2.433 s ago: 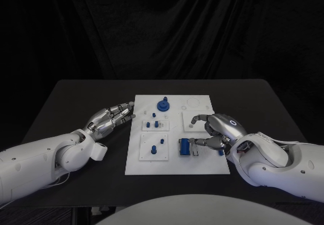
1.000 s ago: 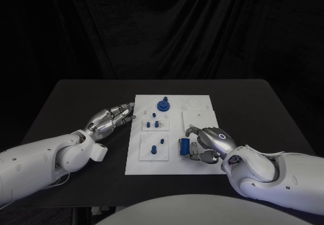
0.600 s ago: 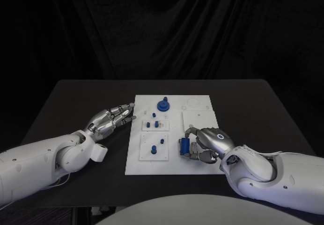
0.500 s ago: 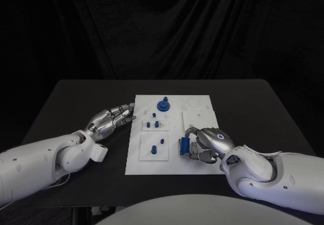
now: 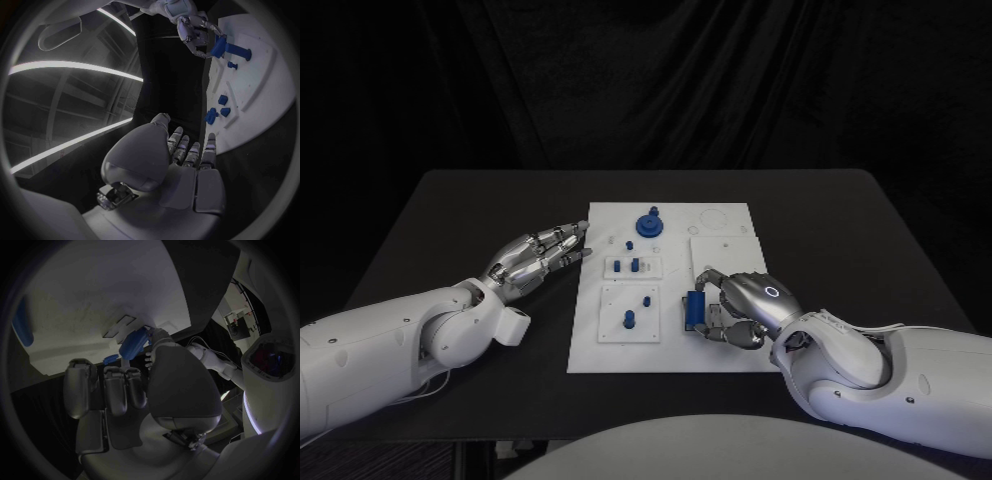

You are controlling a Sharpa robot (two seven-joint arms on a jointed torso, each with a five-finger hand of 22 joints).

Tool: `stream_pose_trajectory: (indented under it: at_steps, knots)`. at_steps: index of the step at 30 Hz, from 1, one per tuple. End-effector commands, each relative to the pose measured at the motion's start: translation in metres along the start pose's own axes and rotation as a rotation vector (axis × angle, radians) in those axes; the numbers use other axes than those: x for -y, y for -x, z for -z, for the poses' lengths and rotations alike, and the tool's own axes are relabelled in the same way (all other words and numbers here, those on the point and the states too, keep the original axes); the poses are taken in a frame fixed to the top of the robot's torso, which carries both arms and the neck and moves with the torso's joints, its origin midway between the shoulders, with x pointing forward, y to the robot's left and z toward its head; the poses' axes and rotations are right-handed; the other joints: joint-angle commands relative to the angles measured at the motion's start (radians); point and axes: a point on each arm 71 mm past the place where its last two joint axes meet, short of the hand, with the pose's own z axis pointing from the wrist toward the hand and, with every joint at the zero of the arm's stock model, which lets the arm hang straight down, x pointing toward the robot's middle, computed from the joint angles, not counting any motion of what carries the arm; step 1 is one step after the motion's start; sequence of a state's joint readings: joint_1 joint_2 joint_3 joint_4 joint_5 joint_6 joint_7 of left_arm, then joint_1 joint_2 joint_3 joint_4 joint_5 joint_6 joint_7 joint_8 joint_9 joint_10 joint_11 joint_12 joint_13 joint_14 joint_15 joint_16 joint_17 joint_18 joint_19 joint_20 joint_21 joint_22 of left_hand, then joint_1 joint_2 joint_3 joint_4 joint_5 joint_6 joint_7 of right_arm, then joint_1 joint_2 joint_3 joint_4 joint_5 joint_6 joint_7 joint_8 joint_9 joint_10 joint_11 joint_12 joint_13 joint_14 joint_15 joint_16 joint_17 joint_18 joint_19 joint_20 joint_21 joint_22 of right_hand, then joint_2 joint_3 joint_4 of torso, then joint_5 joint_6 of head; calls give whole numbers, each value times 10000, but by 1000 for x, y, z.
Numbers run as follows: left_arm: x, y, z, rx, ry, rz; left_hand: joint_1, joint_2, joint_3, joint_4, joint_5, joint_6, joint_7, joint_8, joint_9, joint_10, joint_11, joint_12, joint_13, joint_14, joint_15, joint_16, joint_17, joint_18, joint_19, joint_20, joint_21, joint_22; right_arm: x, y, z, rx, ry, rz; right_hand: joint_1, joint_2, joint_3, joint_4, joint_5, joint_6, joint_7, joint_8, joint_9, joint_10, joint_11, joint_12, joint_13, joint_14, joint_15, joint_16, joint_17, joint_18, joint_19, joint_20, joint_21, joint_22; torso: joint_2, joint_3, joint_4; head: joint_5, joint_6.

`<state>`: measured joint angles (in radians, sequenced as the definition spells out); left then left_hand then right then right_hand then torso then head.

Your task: Assemble the parts on the task board

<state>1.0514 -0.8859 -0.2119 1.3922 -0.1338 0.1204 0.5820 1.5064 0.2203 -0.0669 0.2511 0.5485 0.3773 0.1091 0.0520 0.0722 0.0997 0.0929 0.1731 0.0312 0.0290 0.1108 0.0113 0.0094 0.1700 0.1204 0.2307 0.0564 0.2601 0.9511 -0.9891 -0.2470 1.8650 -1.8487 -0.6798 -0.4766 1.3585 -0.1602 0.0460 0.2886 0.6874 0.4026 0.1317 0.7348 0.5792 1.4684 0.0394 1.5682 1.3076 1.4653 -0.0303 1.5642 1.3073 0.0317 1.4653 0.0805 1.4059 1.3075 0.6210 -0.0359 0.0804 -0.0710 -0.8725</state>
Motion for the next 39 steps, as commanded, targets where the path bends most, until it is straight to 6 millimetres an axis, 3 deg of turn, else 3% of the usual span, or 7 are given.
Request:
stream_pose_trajectory:
  at_steps: [1,9,19,39]
  knots:
    - [0,-2,0,-112,-98,139,47,6,77,0,34,-22,31,52,9,-32,71,33,13,21,63,19,8,101,61,-20,35,-6,-1,2,1,295,127,-105,-24,-9,102,13,406,28,-22,122,-120,1024,30,26,2632,1020,49,8,2519,87,228,17,76,2096,4,-1,-2,24,-1]
    - [0,-2,0,-101,-87,139,46,6,83,1,29,-23,31,52,9,-32,72,35,14,25,67,21,9,100,70,-18,40,8,-3,5,3,503,356,-234,-527,-27,324,23,1489,358,-26,141,-637,1024,58,26,2632,1043,74,46,2594,52,313,42,221,2145,16,-3,-4,57,-1]
    - [0,-2,0,-114,-72,148,46,6,88,3,24,-18,30,53,10,-32,71,36,14,30,71,23,11,100,75,-15,42,13,-5,6,6,537,480,-278,-681,-58,437,30,1682,479,-20,66,-881,1024,66,26,2632,1051,82,59,2621,41,339,51,267,2160,19,-5,8,60,-1]
    - [-1,-2,0,-115,-46,149,42,7,96,9,16,-31,29,51,8,-34,69,33,13,30,77,23,11,99,84,-11,46,23,-4,1,8,-433,301,-136,-821,-86,527,19,1486,444,-6,-105,-1186,1024,63,26,2632,1032,81,26,2556,54,312,53,216,2142,4,-2,12,86,-1]
